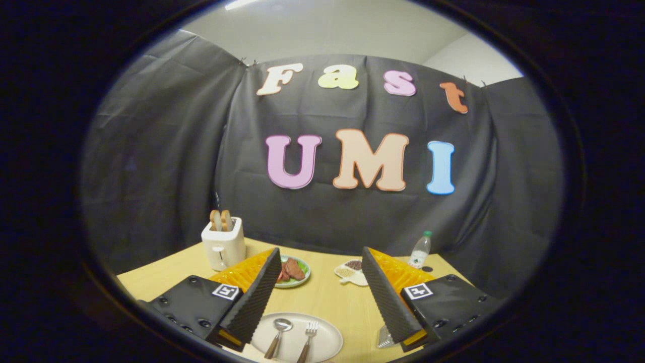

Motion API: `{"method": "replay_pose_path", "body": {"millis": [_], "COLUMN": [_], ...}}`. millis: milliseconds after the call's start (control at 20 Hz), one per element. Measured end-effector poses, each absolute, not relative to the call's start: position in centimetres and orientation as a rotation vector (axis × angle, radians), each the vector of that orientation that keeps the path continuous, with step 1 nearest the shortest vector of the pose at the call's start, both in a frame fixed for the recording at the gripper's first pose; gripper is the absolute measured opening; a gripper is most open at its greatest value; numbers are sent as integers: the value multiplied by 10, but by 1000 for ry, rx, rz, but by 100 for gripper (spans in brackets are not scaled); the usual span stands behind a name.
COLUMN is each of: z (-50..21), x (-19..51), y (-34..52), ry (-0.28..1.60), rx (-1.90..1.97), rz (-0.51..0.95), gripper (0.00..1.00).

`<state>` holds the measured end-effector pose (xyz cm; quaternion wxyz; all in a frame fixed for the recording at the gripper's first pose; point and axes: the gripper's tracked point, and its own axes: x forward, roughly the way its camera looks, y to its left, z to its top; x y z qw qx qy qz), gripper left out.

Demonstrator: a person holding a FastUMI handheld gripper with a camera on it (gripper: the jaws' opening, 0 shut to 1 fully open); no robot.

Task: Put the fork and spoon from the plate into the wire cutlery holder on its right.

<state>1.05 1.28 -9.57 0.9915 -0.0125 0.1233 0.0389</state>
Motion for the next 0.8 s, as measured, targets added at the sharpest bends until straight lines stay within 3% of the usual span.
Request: {"method": "replay_pose_path", "body": {"millis": [800], "z": [-248], "x": [-22], "y": [12], "ry": [640], "rx": [-87], "rz": [105], "gripper": [100]}}
